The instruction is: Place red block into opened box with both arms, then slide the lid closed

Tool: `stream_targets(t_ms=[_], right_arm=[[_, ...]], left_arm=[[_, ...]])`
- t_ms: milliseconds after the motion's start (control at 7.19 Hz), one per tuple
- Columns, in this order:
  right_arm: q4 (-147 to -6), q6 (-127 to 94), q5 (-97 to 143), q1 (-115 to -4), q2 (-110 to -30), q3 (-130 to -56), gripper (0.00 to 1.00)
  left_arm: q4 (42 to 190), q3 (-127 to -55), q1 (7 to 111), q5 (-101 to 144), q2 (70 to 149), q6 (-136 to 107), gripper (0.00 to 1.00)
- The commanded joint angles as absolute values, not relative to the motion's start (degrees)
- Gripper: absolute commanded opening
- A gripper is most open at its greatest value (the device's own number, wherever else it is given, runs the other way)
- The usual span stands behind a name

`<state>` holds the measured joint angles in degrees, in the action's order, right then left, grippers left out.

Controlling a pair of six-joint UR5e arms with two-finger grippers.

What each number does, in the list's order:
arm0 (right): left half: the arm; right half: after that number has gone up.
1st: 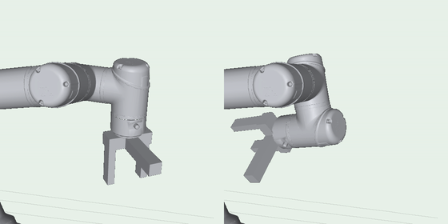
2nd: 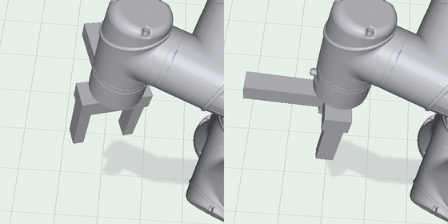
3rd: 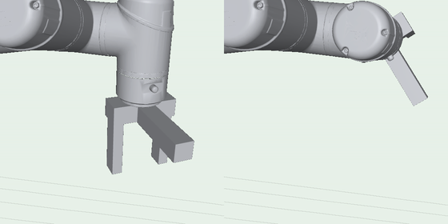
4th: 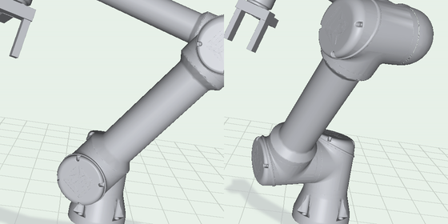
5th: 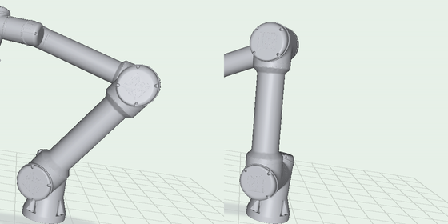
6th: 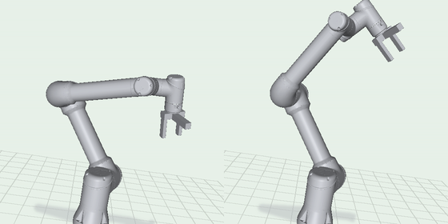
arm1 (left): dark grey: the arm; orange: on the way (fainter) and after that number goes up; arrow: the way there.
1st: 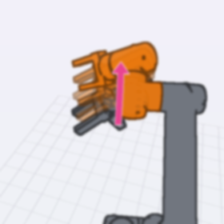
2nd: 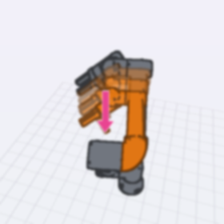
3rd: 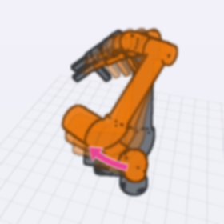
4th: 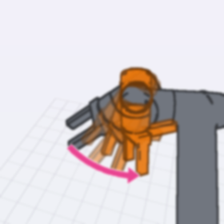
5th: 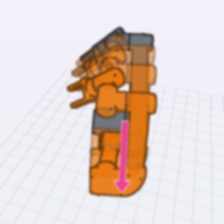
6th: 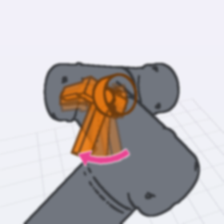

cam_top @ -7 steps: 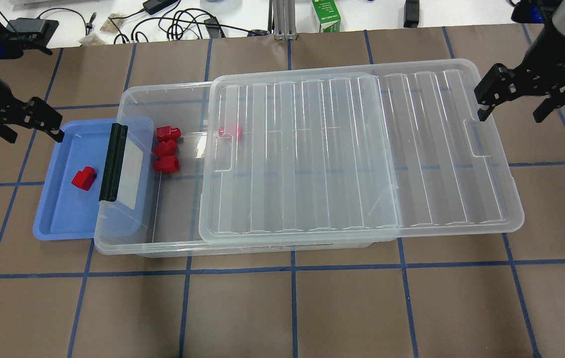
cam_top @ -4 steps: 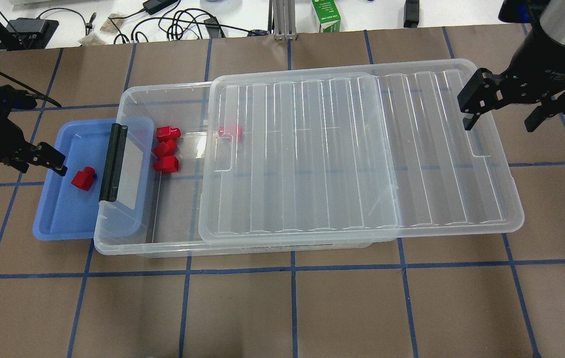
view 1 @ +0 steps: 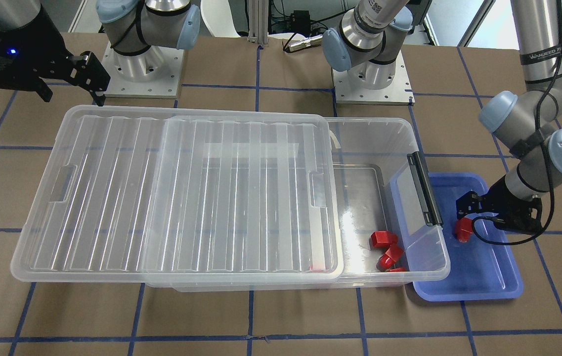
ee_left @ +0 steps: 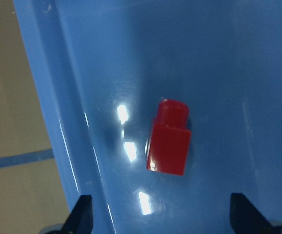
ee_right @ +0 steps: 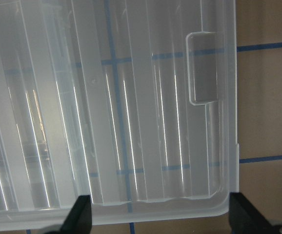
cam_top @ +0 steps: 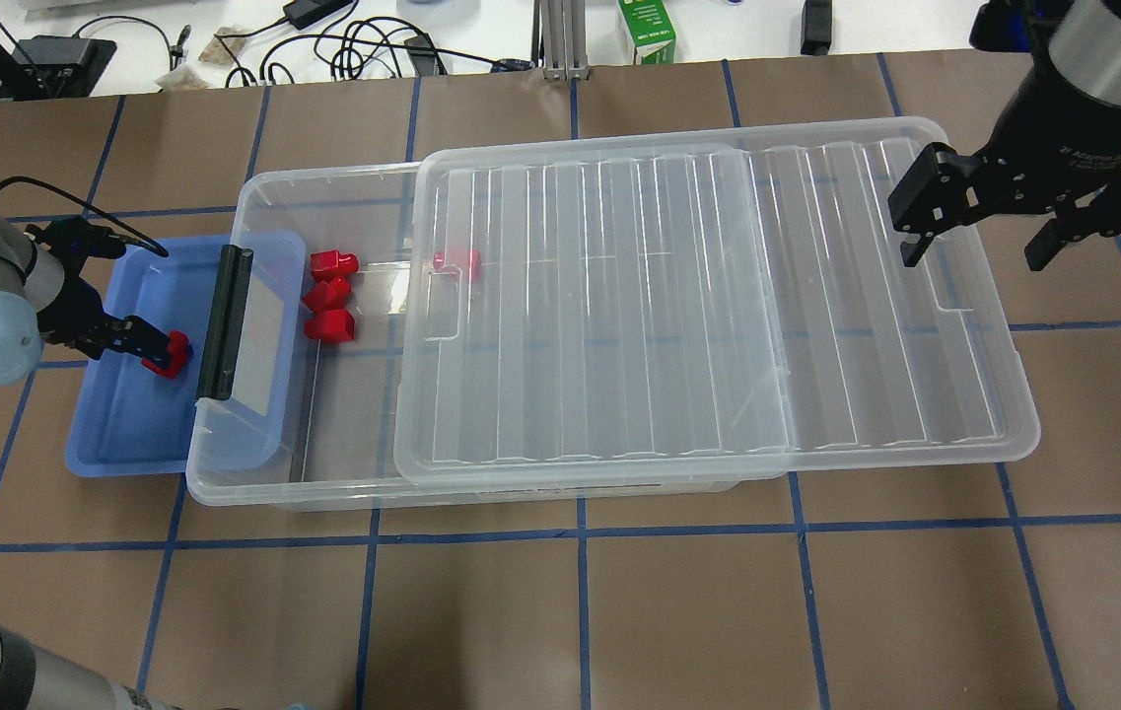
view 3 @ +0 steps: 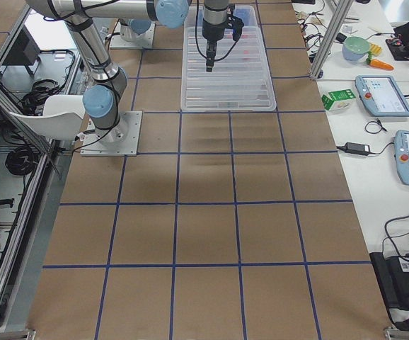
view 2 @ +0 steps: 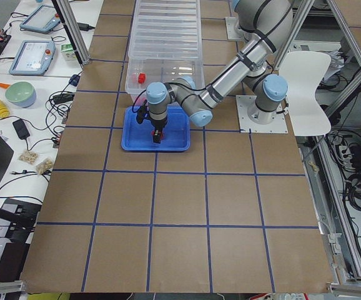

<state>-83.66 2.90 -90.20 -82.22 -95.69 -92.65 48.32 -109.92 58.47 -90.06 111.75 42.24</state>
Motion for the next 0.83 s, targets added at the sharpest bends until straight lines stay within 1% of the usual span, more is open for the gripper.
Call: stream_targets(t_ms=[0, 139, 278, 417, 556, 695], right_arm=[[-83.6, -1.9, -90.1, -84.9, -95.6, -92.8, 1.00], [-84.0, -2.4, -90.1, -86.0, -95.5, -92.7, 1.00], [-83.8, -2.4, -89.8, -86.1, -95.6, -92.8, 1.00], [-83.6, -2.4, -90.3, -86.7, -96.0, -92.8, 1.00], [-83.7, -4.0, -90.3, -87.9, -96.0, -92.8, 1.00], [-83.8, -5.2, -90.7, -89.2, -95.9, -92.8, 1.00]], left_arm=[[47.0, -110.0, 58.9, -90.0, 113.7, 43.2, 0.65], [47.0, -110.0, 59.5, -90.0, 113.7, 43.0, 0.46], [47.0, -110.0, 60.0, -90.0, 113.6, 43.2, 0.18], [46.9, -109.6, 60.4, -90.0, 113.5, 43.0, 0.00], [46.9, -109.4, 60.5, -90.0, 112.7, 43.0, 0.00], [48.0, -107.5, 60.6, -90.1, 111.6, 43.2, 0.00]])
